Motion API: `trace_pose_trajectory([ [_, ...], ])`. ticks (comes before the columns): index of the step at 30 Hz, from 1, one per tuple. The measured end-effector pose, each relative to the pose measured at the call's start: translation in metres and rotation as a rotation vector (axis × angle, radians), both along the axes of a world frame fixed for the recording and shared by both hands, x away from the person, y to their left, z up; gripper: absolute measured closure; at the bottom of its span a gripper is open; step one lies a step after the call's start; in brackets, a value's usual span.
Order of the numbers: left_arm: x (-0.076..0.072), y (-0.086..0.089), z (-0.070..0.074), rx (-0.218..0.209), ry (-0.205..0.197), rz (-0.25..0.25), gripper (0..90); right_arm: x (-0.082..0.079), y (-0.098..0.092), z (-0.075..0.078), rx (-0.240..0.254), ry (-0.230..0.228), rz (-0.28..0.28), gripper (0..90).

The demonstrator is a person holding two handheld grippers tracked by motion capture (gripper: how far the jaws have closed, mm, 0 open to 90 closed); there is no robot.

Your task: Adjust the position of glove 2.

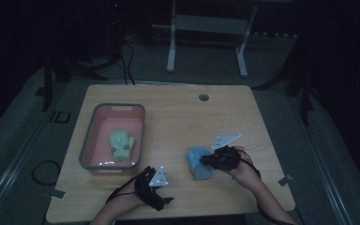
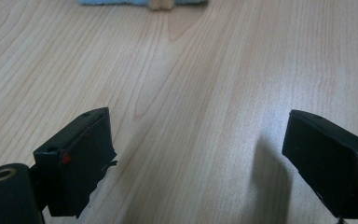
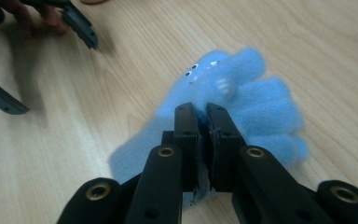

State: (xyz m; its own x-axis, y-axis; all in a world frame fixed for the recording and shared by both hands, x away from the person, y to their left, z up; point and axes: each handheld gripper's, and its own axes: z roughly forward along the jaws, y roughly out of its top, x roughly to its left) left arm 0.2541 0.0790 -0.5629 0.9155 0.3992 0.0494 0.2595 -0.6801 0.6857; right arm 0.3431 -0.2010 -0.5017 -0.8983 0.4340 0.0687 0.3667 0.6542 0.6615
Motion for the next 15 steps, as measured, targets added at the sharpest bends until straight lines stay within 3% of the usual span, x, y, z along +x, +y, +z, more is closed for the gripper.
trace_pose_trajectory([
  [5,0.000,0.000,0.000,0.000,0.001,0.000,9.0,0.008,0.001,-0.012,-0.015,0.042,-0.004,83.8],
  [15,0.000,0.000,0.000,0.000,0.000,0.002,9.0,0.013,0.006,-0.031,-0.065,0.049,-0.007,80.9],
])
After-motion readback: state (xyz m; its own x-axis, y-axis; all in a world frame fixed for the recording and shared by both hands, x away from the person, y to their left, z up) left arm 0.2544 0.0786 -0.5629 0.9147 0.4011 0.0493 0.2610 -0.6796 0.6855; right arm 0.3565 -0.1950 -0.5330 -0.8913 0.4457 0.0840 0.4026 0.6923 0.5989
